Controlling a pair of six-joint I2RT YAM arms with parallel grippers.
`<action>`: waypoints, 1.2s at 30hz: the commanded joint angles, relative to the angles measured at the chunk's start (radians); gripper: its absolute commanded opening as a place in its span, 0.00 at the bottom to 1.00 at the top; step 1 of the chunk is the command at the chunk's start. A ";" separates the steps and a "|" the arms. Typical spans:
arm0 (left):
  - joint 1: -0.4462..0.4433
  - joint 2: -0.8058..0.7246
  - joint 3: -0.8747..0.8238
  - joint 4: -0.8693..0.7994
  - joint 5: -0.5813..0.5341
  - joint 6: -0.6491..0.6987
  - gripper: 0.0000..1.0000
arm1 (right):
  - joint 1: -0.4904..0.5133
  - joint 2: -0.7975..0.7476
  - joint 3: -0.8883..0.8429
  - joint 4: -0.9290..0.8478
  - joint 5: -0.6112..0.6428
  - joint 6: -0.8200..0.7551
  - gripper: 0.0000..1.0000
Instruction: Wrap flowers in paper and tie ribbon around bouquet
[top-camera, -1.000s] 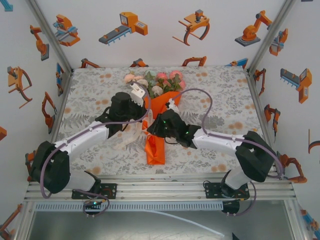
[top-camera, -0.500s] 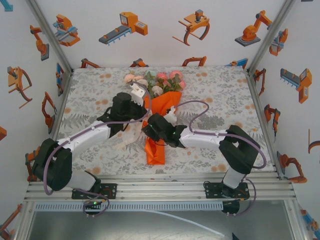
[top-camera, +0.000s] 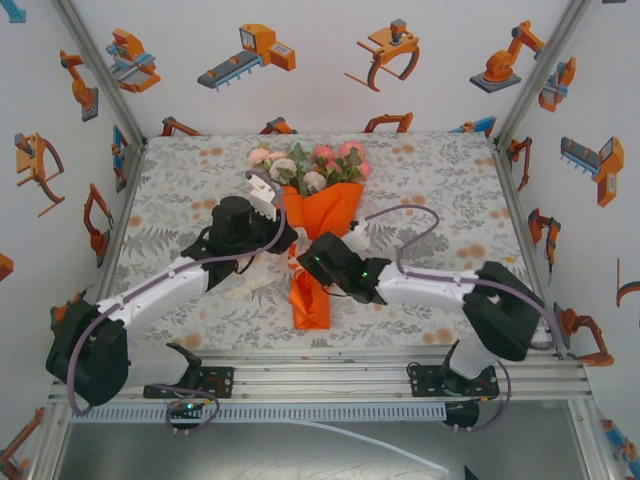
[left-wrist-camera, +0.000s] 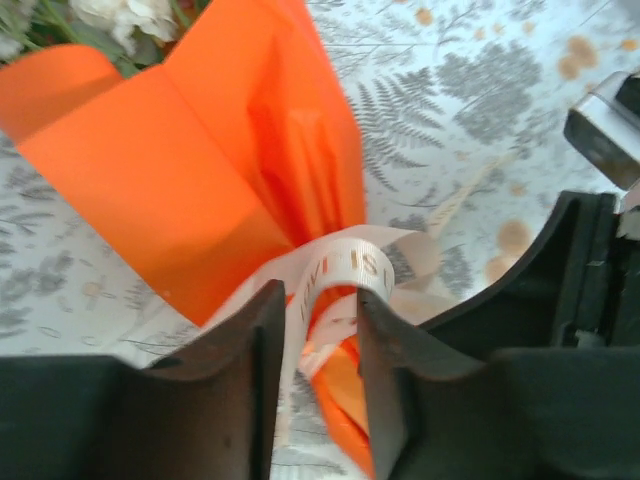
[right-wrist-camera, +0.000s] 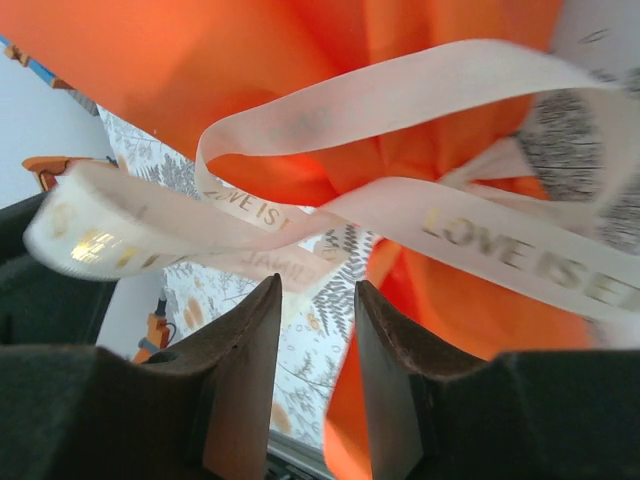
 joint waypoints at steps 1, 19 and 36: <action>-0.017 -0.011 -0.024 0.064 0.027 -0.119 0.53 | 0.004 -0.084 -0.056 -0.037 0.104 -0.070 0.38; 0.246 -0.041 0.068 -0.450 -0.040 -0.212 0.62 | -0.099 0.056 0.115 0.028 -0.144 -0.388 0.47; 0.259 0.193 0.073 -0.266 0.196 -0.216 0.43 | -0.101 0.057 0.189 -0.085 -0.206 -0.436 0.46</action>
